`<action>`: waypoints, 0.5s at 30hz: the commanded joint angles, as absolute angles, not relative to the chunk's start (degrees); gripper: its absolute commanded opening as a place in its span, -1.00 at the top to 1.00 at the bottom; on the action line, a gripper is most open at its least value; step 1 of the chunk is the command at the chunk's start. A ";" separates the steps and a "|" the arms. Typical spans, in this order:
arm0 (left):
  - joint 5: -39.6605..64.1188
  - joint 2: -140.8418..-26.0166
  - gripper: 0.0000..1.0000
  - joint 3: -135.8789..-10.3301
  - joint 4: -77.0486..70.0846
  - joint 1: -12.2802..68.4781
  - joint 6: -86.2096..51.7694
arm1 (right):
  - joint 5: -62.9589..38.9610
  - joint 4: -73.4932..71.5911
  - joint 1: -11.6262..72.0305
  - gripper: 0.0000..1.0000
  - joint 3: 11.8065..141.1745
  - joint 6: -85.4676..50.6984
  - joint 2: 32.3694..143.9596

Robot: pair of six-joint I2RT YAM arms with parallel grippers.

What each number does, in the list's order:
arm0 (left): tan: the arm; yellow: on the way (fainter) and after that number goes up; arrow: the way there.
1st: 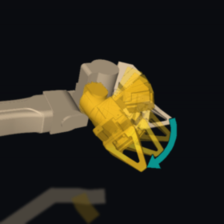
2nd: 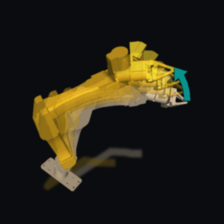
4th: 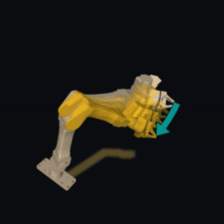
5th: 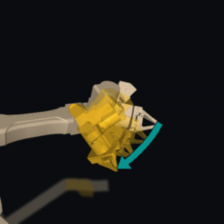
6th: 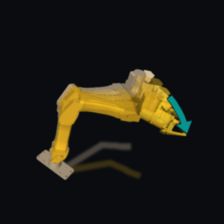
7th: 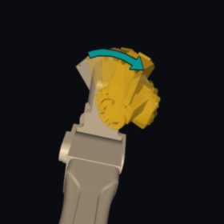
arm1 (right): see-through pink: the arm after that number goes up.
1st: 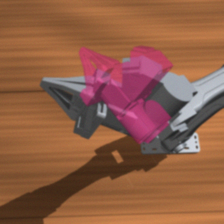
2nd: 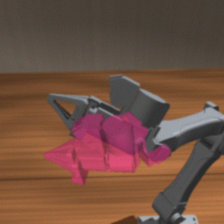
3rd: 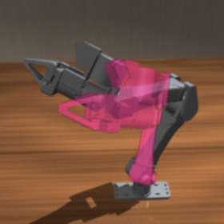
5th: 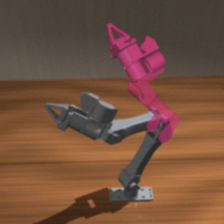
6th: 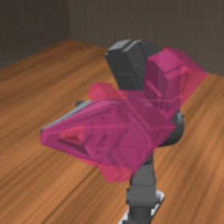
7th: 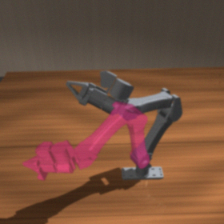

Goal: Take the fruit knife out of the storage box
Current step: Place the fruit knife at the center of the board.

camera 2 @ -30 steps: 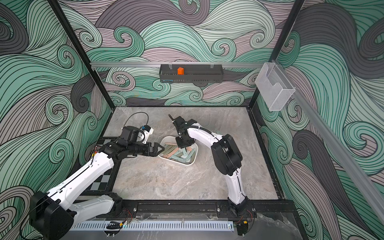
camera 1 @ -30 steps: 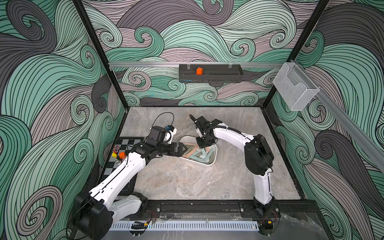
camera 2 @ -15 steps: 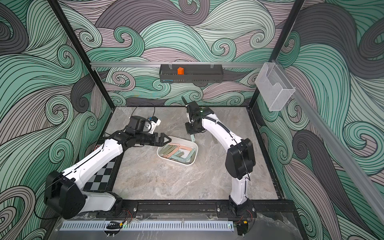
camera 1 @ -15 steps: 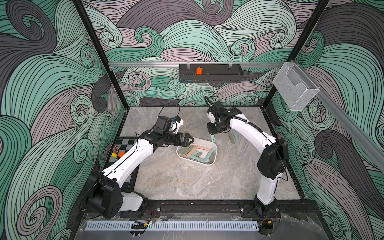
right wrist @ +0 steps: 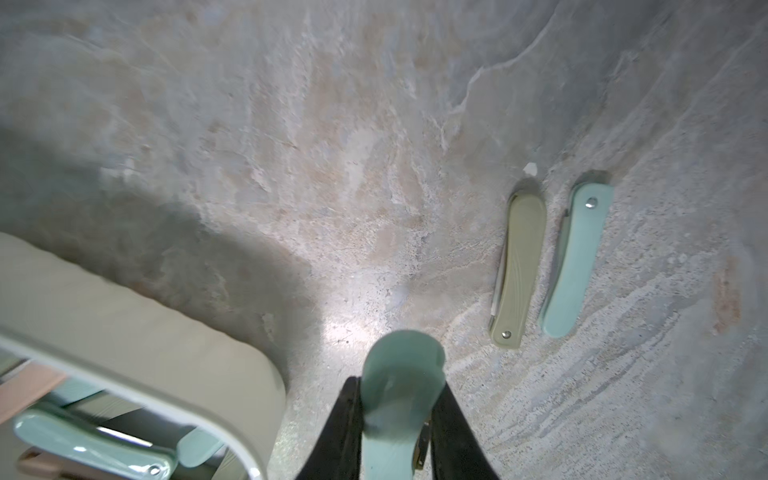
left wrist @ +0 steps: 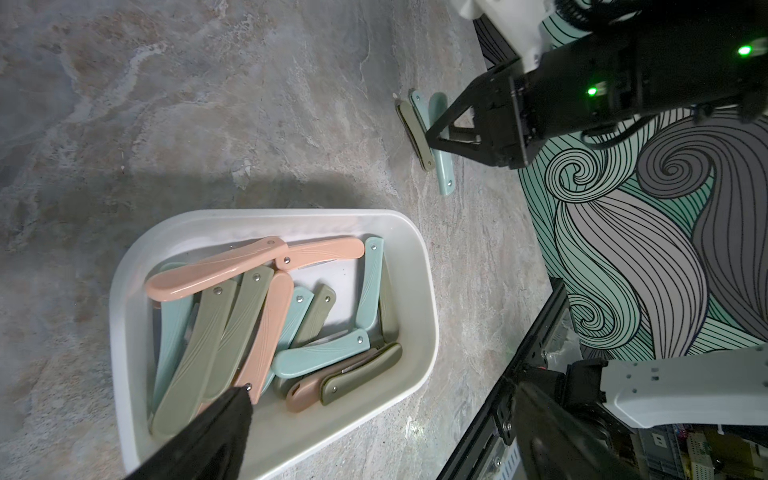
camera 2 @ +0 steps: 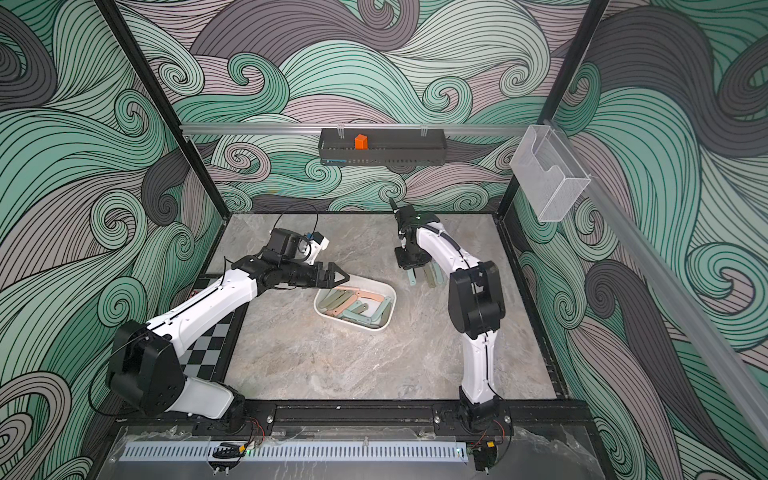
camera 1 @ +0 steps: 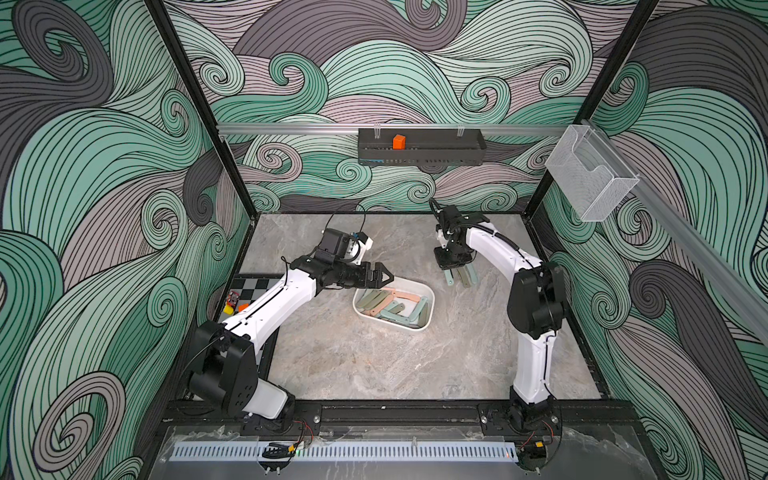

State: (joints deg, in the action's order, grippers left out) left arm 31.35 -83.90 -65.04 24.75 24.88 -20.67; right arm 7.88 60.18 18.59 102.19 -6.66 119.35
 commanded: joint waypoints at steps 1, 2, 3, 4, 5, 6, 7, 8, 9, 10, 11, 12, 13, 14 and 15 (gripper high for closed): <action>32.45 -83.47 -0.97 -67.68 24.91 25.22 -20.19 | 9.43 60.76 17.56 0.53 104.23 -5.56 120.47; 32.34 -83.32 -0.97 -67.66 24.96 25.24 -20.00 | 9.91 60.74 17.33 0.53 104.49 -5.37 121.02; 32.27 -83.24 -0.97 -67.68 25.13 25.22 -19.95 | 9.97 60.79 16.99 0.52 104.68 -5.27 121.53; 32.17 -83.15 -0.97 -67.68 25.23 25.26 -19.82 | 9.65 60.76 16.67 0.52 104.89 -5.27 121.98; 32.17 -83.09 -0.97 -67.67 25.23 25.24 -19.76 | 9.58 60.80 16.40 0.51 104.86 -5.36 122.40; 32.25 -83.14 -0.97 -67.59 25.23 25.25 -19.75 | 9.58 60.74 16.22 0.50 105.01 -5.45 122.90; 32.36 -83.10 -0.97 -67.47 25.21 25.23 -19.69 | 9.58 60.78 16.12 0.49 105.16 -5.45 123.37; 32.50 -83.23 -0.97 -67.42 25.06 25.22 -19.62 | 9.54 60.75 15.93 0.49 105.45 -5.38 123.83; 32.56 -83.32 -0.97 -67.33 25.03 25.22 -19.69 | 9.72 60.76 15.83 0.48 105.62 -5.36 124.26; 32.61 -83.35 -0.97 -67.24 24.98 25.25 -19.59 | 9.75 60.78 15.74 0.48 105.97 -5.20 124.68; 32.61 -83.48 -0.97 -67.15 24.96 25.29 -19.54 | 9.92 60.74 15.60 0.47 106.41 -5.03 125.25; 32.61 -83.54 -0.97 -67.06 24.98 25.23 -19.48 | 9.93 60.82 15.51 0.47 106.72 -4.88 125.69; 32.60 -83.65 -0.97 -66.99 24.97 25.22 -19.37 | 9.84 60.76 15.31 0.47 107.02 -4.68 126.19; 32.61 -83.63 -0.97 -66.97 24.96 25.22 -19.28 | 9.83 60.75 15.14 0.46 107.39 -4.59 126.70; 32.52 -83.59 -0.97 -66.87 25.03 25.22 -19.20 | 9.74 60.80 14.99 0.46 107.64 -4.53 127.10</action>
State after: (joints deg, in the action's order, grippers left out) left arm 31.57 -83.90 -65.67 24.82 24.91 -20.51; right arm 9.21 60.18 15.40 106.28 -5.76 125.51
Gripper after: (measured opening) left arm 0.987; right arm 0.272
